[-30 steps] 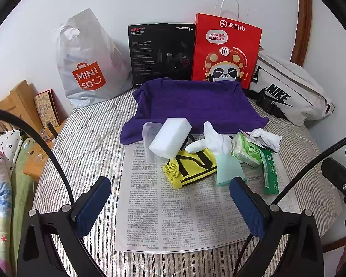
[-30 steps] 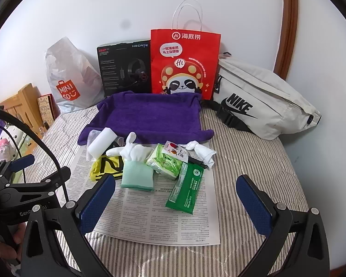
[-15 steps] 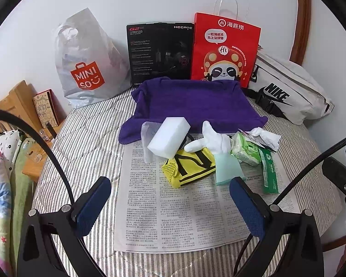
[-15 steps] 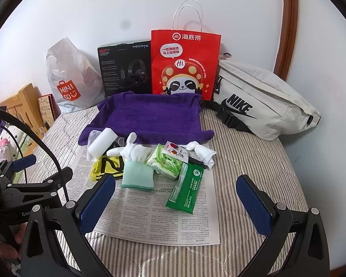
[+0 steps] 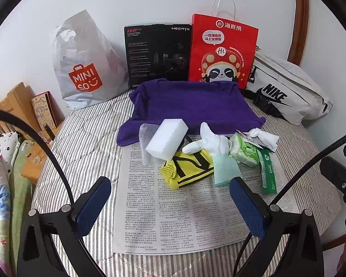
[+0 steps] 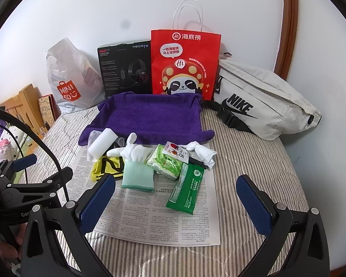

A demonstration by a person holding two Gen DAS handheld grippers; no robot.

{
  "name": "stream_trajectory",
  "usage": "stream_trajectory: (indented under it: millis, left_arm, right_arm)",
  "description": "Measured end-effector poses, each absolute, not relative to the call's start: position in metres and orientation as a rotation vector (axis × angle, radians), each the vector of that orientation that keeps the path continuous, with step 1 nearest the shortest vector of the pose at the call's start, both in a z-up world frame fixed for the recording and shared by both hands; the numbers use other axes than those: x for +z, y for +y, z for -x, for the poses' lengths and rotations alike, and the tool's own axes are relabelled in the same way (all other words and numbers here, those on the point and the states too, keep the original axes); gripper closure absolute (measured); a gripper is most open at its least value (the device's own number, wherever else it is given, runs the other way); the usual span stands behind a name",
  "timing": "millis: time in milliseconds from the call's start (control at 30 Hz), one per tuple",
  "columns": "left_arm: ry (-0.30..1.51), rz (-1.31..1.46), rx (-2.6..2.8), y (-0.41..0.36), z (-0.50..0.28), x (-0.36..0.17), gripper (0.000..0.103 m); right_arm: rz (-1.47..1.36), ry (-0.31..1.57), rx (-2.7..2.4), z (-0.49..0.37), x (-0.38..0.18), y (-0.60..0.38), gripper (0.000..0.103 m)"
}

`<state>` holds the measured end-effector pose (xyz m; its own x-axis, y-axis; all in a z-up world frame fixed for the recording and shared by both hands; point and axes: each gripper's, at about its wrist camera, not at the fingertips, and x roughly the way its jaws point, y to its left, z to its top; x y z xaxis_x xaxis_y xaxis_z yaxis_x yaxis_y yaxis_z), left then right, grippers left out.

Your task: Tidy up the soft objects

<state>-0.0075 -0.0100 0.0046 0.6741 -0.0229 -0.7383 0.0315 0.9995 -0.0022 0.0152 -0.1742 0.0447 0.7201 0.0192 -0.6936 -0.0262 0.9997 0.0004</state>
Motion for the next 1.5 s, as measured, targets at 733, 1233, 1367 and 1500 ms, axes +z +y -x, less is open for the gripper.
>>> stream_trajectory:
  millis: [733, 1233, 1367, 1500]
  left_arm:
    - [0.885, 0.08, -0.108, 0.024, -0.052, -0.03, 0.0]
    - [0.952, 0.042, -0.255, 0.02, -0.139, -0.078, 0.004]
    - [0.983, 0.028, -0.306, 0.018, -0.152, -0.088, 0.018]
    - [1.015, 0.012, -0.354, 0.012, -0.158, -0.098, 0.039]
  right_arm:
    - [-0.032, 0.871, 0.061, -0.067, 0.0, -0.19, 0.0]
    - [-0.029, 1.039, 0.025, -0.119, -0.062, -0.197, 0.0]
    - [-0.023, 1.061, 0.028, -0.128, -0.071, -0.198, 0.0]
    - [-0.004, 1.066, 0.024, -0.133, -0.072, -0.198, 0.0]
